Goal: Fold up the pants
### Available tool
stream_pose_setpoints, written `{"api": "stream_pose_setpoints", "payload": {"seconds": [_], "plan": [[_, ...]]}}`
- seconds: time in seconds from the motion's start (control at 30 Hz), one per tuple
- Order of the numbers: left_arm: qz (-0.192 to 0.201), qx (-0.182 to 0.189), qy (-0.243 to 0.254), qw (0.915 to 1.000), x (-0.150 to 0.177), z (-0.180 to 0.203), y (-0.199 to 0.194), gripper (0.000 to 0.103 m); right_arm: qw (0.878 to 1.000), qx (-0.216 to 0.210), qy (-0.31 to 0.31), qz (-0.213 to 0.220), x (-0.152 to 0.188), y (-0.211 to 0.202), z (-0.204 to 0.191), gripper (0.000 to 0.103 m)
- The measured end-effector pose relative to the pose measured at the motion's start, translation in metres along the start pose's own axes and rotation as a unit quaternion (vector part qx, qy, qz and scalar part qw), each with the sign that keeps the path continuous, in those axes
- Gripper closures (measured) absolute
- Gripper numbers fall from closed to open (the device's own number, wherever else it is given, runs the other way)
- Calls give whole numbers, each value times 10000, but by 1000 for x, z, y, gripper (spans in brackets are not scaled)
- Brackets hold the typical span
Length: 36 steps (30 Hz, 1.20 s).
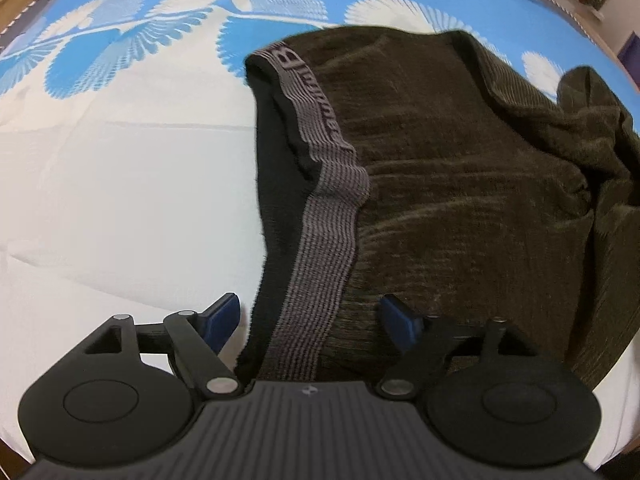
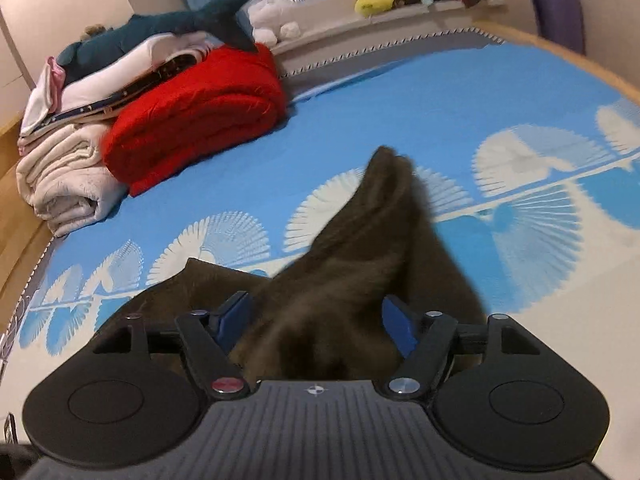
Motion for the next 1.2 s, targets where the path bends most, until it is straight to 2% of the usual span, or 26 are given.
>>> {"api": "stream_pose_setpoints", "payload": {"seconds": [0.07,0.13,0.23,0.27,0.3,0.33,0.37,0.43,0.47,0.53,0.57,0.67,0.7,0.73,0.77,0.83,0.9,0.93,1.0,1.03,1.1,1.13,1.17,1.2], "plan": [[-47,-48,112,9999,1,5,5,21,9994,230,-46,-272,-3,24,-8,27],[-69,-91,239,9996,2,10,10,21,9952,716,-280,-599,-1,45,-10,27],[-62,-205,472,9987,3,16,16,21,9816,1546,-719,-857,2,61,-6,29],[-56,-219,520,9984,3,17,18,23,9787,1682,-773,-882,3,63,-3,40],[-46,-223,548,9982,3,18,19,31,9792,1676,-739,-867,3,64,-1,50],[-24,-261,579,9980,3,17,19,35,9815,1591,-658,-836,4,61,3,72],[48,-344,622,9975,2,16,19,46,9842,1477,-560,-796,4,58,6,84],[105,-338,659,9972,1,13,18,56,9883,1328,-475,-586,1,47,10,94],[112,-278,634,9975,0,11,16,63,9916,1163,-412,-402,-3,36,12,95],[195,-201,559,9980,-1,8,10,77,9963,849,-108,118,-13,4,19,96],[277,-236,502,9981,-3,6,6,89,9960,754,63,467,-20,-17,25,96],[421,-35,220,9989,-6,-3,-7,92,9863,732,334,1443,-31,-89,45,103],[452,15,218,9987,-6,-4,-10,92,9811,829,277,1724,-29,-115,54,103],[441,61,240,9987,-4,-5,-13,92,9777,1016,206,1825,-25,-136,65,103],[401,54,271,9988,-1,-6,-13,92,9789,1195,213,1641,-16,-146,79,103],[334,-7,321,9989,4,-9,-14,91,9905,1105,421,698,22,-141,109,103],[335,-40,308,9990,4,-6,-16,90,9904,1301,455,-97,64,-131,128,103],[342,-57,263,9991,4,-6,-18,90,9895,1401,298,-174,71,-131,129,100],[348,-66,203,9992,6,-4,-19,81,9909,1346,43,-62,74,-136,123,99],[354,-54,184,9992,6,-3,-19,77,9918,1275,21,-11,74,-136,119,96],[366,-55,199,9991,5,-1,-17,66,9940,1089,9,83,69,-134,110,78],[367,-69,224,9991,5,1,-16,64,9943,1055,15,169,63,-131,106,61],[371,-96,231,9990,5,3,-14,62,9943,1032,36,280,58,-128,100,51],[363,-125,218,9990,4,2,-13,59,9944,982,68,373,52,-126,98,48]]}}
Point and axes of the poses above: each gripper's, at about its wrist camera, not at the fingertips, and y roughly the way its jaws point, z to its right, x to its underside, the point moved 6 cm from there along y, roughly the way its jaws point, and after that the axes turned 15 degrees about -y, right-handed, at the moved point
